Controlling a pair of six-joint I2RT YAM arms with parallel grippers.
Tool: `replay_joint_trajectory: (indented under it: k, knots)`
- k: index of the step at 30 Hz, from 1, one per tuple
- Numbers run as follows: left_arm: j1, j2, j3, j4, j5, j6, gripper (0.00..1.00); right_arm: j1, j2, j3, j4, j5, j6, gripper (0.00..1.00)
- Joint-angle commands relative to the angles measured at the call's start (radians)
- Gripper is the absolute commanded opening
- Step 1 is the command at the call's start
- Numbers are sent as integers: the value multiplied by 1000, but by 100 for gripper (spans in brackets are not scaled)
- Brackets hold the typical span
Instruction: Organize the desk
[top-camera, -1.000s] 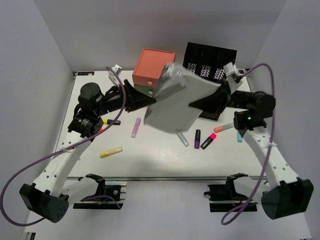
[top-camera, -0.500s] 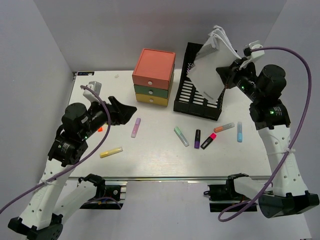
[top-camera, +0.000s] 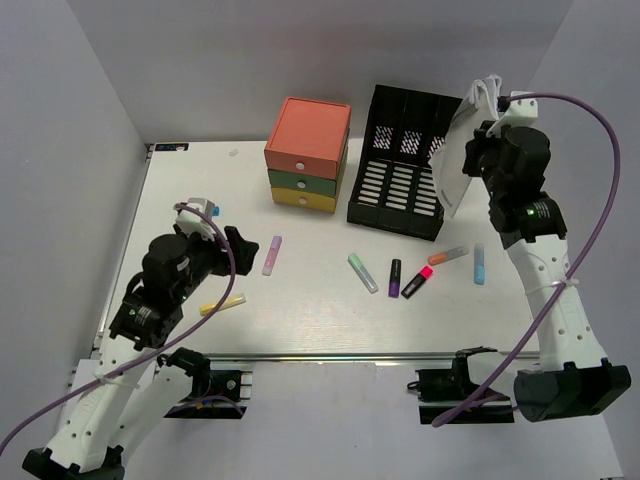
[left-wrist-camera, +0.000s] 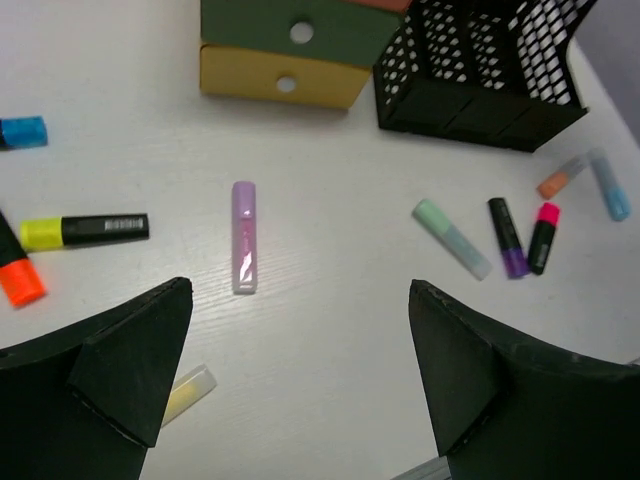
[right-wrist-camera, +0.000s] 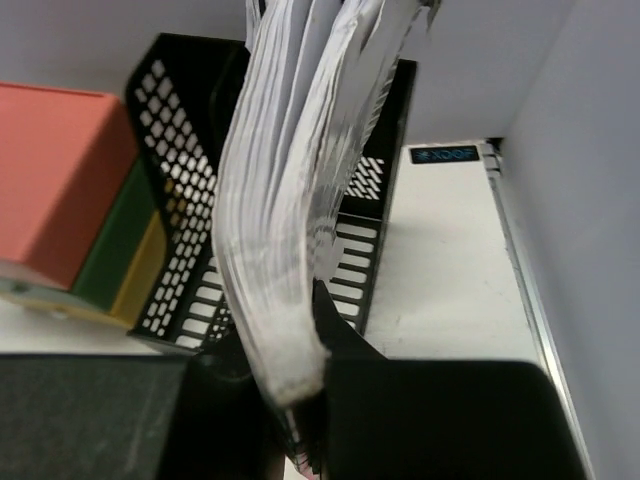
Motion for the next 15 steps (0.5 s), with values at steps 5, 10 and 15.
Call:
replay_joint_trajectory:
  k: [5, 10, 15]
  knots:
    - [1, -47, -110, 90, -77, 64, 98, -8, 27, 23, 107, 129, 31, 0]
    - [1, -43, -119, 101, -87, 78, 98, -11, 54, -20, 182, 132, 34, 0]
    - [1, -50, -124, 100, -92, 78, 98, -5, 109, -29, 280, 141, 35, 0]
